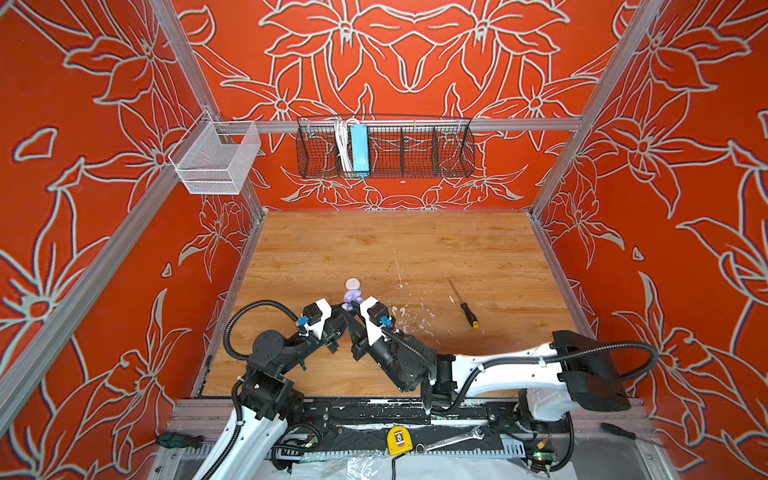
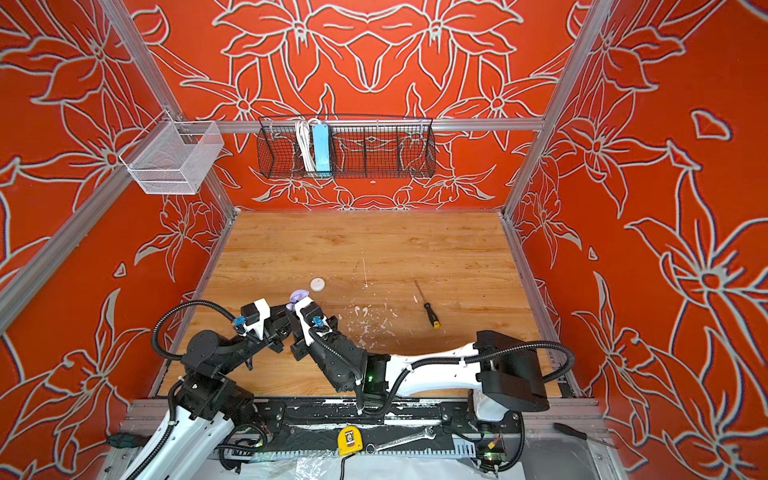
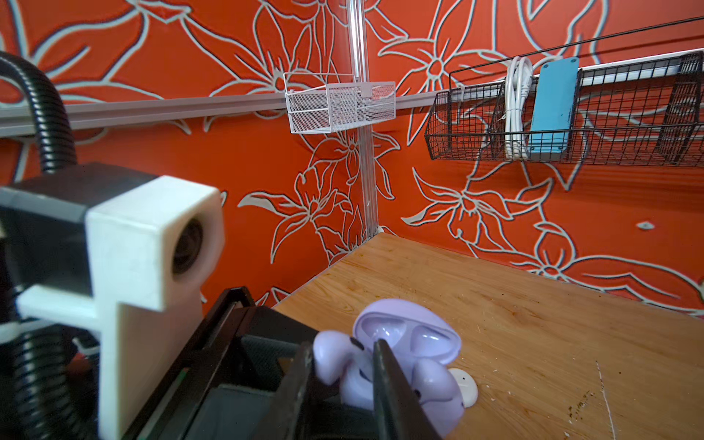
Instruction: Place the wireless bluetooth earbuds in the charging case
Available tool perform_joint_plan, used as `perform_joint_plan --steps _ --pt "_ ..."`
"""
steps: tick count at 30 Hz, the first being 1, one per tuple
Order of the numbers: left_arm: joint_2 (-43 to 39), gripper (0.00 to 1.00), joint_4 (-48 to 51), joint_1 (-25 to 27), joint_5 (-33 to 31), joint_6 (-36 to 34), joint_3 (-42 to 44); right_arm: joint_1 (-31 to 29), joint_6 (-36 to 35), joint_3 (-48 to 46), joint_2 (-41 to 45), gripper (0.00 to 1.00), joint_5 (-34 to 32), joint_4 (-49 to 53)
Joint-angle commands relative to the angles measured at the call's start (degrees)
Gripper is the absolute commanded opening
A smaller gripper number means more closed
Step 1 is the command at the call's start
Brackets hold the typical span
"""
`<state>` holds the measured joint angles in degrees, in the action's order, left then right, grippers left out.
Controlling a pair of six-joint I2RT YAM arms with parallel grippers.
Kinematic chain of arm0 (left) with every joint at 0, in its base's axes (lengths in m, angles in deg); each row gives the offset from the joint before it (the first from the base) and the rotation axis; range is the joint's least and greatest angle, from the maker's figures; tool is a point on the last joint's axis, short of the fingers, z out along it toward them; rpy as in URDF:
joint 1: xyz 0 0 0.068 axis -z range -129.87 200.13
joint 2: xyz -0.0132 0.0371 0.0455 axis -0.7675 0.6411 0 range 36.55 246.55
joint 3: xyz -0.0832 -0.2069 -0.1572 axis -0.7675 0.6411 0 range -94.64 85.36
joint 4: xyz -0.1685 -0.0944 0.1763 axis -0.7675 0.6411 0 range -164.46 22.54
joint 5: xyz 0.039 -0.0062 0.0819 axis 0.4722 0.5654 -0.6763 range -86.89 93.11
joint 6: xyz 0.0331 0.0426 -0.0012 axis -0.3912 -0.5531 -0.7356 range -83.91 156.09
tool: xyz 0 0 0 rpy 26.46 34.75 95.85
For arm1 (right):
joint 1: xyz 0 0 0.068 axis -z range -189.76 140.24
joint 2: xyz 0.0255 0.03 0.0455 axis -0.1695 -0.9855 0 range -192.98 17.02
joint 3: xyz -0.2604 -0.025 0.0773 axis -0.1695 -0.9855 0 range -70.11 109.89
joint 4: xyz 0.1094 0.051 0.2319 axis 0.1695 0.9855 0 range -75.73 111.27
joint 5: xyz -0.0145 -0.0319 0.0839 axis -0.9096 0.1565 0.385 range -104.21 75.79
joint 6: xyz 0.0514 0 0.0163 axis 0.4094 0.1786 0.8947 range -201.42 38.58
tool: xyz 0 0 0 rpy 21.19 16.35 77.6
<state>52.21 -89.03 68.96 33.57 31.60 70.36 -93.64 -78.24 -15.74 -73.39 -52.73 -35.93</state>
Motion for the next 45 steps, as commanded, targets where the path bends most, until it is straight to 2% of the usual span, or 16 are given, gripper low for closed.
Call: perform_joint_plan --steps 1,12,17,26,33,40,45 --pt "-1.0 0.00 -2.5 0.1 0.4 -0.3 -1.4 -0.7 -1.5 -0.3 -0.7 0.28 -0.8 0.5" --pt "-1.6 0.00 -2.0 0.2 2.6 -1.0 -0.7 -0.6 -1.2 1.5 0.1 0.30 -4.8 3.4" --pt "-2.5 0.00 -2.0 0.1 2.7 -1.8 -0.2 -0.6 -1.3 2.5 -0.3 0.37 -6.6 3.8" --pt "-2.0 0.00 -2.6 0.1 4.7 -2.7 0.2 -0.6 -0.5 3.8 -0.3 0.39 -6.1 4.4" --pt "-3.1 0.00 -2.6 0.2 4.4 -2.7 0.5 -0.5 0.6 3.4 0.0 0.29 -6.8 4.4" --pt "-3.0 0.00 -2.6 0.2 4.1 -2.8 0.6 -0.5 1.9 2.2 1.3 0.23 -7.7 4.2" --pt "-2.8 0.00 -2.5 0.2 3.3 -2.8 1.0 -0.5 1.7 2.8 1.0 0.15 -7.8 4.1"
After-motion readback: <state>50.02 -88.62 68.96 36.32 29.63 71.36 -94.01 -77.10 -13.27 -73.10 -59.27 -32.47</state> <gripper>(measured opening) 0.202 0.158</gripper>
